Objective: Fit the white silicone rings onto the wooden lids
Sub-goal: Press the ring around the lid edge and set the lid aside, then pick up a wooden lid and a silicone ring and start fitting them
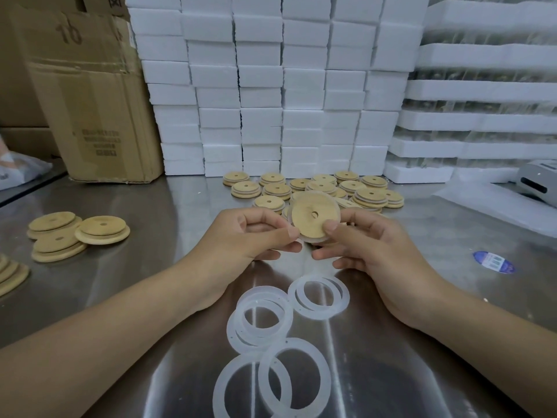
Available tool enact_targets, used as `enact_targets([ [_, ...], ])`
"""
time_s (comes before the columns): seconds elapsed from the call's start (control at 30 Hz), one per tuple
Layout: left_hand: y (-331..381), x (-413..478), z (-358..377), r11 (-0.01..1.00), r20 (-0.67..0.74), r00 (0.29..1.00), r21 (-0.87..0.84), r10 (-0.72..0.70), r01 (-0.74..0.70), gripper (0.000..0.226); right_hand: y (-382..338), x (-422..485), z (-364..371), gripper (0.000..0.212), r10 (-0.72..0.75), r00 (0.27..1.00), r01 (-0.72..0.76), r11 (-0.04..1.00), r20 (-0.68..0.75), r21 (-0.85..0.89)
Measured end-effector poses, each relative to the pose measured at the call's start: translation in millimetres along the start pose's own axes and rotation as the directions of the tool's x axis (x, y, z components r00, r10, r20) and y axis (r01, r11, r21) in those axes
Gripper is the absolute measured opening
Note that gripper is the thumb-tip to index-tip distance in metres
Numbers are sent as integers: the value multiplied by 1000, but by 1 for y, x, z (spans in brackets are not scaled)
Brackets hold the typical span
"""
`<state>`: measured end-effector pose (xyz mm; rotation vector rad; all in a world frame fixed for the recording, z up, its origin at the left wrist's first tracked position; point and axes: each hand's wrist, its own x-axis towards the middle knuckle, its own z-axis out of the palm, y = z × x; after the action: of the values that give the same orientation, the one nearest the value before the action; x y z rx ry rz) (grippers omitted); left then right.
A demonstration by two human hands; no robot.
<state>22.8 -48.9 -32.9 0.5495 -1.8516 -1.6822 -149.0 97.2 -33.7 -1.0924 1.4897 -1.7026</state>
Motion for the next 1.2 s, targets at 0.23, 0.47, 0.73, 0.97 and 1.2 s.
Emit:
enact_targets([
  [0.23,2,2,-3,1000,29,999,-20,-15,15,48,3,0,1,17,-97,995,96,993,-13,-74],
  [0.47,2,2,-2,1000,90,996,5,-12,11,46,5,0,0,37,-107,994,104,992,-30,-75],
  [0.73,3,2,-7,999,122,992,20,-39,37,55,5,0,1,54,-158,987,158,978,14,-134],
  [0.97,0,3,-6,1000,78,997,-24,-1,3,47,-1,8,-3,49,-258,964,209,877,-57,-433],
  [1.2,32,17,-46,966,-192,978,257,76,-24,11,1,40,-29,69,-291,935,74,719,-202,-692],
])
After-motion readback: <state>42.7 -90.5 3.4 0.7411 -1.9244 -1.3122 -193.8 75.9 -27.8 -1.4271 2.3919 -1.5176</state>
